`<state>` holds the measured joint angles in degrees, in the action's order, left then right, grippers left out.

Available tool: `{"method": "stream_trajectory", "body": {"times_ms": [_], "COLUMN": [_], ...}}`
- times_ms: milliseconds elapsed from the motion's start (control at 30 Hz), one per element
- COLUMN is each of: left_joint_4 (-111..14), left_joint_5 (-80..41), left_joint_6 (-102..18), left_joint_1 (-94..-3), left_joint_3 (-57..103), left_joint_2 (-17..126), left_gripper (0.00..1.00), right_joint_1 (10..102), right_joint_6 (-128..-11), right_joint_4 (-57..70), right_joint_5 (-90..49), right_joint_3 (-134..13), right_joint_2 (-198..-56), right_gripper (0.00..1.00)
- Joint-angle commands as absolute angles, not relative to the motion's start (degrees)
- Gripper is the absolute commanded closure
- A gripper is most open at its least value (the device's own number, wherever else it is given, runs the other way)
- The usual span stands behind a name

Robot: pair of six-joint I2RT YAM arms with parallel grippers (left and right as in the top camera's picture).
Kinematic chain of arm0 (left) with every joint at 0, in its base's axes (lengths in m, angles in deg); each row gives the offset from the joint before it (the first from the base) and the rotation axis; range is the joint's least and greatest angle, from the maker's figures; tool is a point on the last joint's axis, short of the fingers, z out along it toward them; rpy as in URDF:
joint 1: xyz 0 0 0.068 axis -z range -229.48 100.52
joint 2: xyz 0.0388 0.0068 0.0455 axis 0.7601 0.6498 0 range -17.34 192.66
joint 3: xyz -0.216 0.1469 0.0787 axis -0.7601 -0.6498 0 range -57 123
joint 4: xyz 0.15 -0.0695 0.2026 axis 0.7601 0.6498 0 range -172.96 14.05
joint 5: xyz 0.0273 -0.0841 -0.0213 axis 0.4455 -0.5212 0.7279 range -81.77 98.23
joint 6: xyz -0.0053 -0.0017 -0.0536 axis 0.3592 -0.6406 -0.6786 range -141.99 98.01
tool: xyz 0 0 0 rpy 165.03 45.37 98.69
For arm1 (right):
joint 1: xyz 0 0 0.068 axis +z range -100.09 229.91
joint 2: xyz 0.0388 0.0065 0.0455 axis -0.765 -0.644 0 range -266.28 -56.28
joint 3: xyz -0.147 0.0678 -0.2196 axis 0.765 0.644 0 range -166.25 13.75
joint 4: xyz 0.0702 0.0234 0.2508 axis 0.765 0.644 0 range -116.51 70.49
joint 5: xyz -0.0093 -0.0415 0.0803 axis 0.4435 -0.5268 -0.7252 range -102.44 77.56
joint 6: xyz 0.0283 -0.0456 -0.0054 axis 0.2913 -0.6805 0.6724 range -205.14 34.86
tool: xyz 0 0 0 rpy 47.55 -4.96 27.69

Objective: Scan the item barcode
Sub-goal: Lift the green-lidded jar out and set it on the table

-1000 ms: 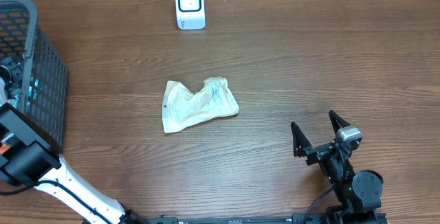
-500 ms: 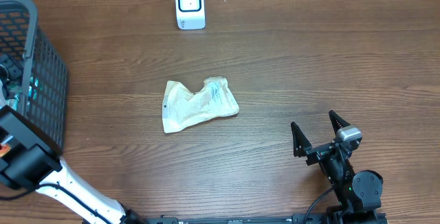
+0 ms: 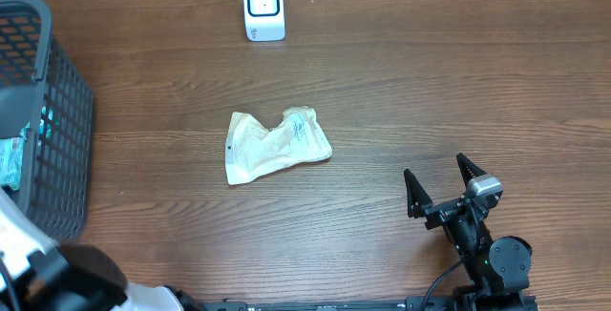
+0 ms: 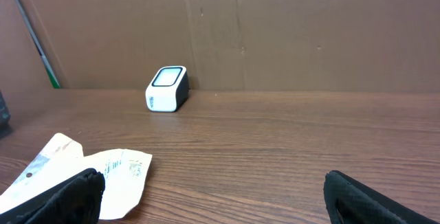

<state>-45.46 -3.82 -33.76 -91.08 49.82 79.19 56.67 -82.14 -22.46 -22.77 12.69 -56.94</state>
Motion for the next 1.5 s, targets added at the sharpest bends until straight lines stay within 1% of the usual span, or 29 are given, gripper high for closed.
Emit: {"method": "stream_trajectory", "body": {"times_ms": [0, 200, 333, 400, 433, 467, 633, 767, 933, 1033, 1133, 1233, 1467], "left_joint_4": [-42.68, -33.37, -25.98, -22.25, -20.59, -18.71, -12.61, -10.88, -11.32, -14.44, -20.02, -29.24, -44.76], "left_joint_5": [-11.01, -16.91, -17.22, -16.58, -15.91, -14.16, -1.09, 4.25, 4.59, 4.57, 4.53, 4.2, 4.49], "left_joint_6": [-35.94, -35.7, -35.33, -33.04, -31.75, -30.7, -29.21, -29.21, -28.31, -28.36, -28.36, -28.38, -28.42], "left_joint_1": [-89.81, -83.91, -78.4, -75.3, -73.77, -71.91, -63.48, -57.75, -55.19, -54.97, -54.95, -54.91, -54.67], "left_joint_3": [50.59, 50.59, 50.57, 50.52, 50.46, 50.3, 50.15, 48.49, 44.84, 40.6, 35.29, 26.83, 14.2], "left_joint_2": [73.23, 68.88, 68.96, 69.33, 69.58, 69.95, 72.64, 76.46, 81.36, 83.89, 85.03, 85.16, 85.16], "left_gripper": [0.51, 0.49, 0.51, 0.54, 0.57, 0.57, 0.58, 0.57, 0.57, 0.58, 0.58, 0.57, 0.57], "right_joint_1": [56.58, 56.58, 56.58, 56.58, 56.58, 56.58, 56.58, 56.58, 56.58, 56.58, 56.58, 56.58, 56.58], "right_joint_6": [-81.99, -81.99, -81.99, -81.99, -81.99, -81.99, -81.99, -81.99, -81.99, -81.99, -81.99, -81.99, -81.99], "right_joint_4": [-22.79, -22.79, -22.79, -22.79, -22.79, -22.79, -22.79, -22.79, -22.79, -22.79, -22.79, -22.79, -22.79], "right_joint_5": [-23.18, -23.18, -23.18, -23.18, -23.18, -23.18, -23.18, -23.18, -23.18, -23.18, -23.18, -23.18, -23.18], "right_joint_3": [13.31, 13.31, 13.31, 13.31, 13.31, 13.31, 13.31, 13.31, 13.31, 13.31, 13.31, 13.31, 13.31], "right_joint_2": [-56.46, -56.46, -56.46, -56.46, -56.46, -56.46, -56.46, -56.46, -56.46, -56.46, -56.46, -56.46, -56.46], "right_gripper": [0.0, 0.0, 0.0, 0.0, 0.0, 0.0, 0.0, 0.0, 0.0, 0.0, 0.0, 0.0, 0.0]}}
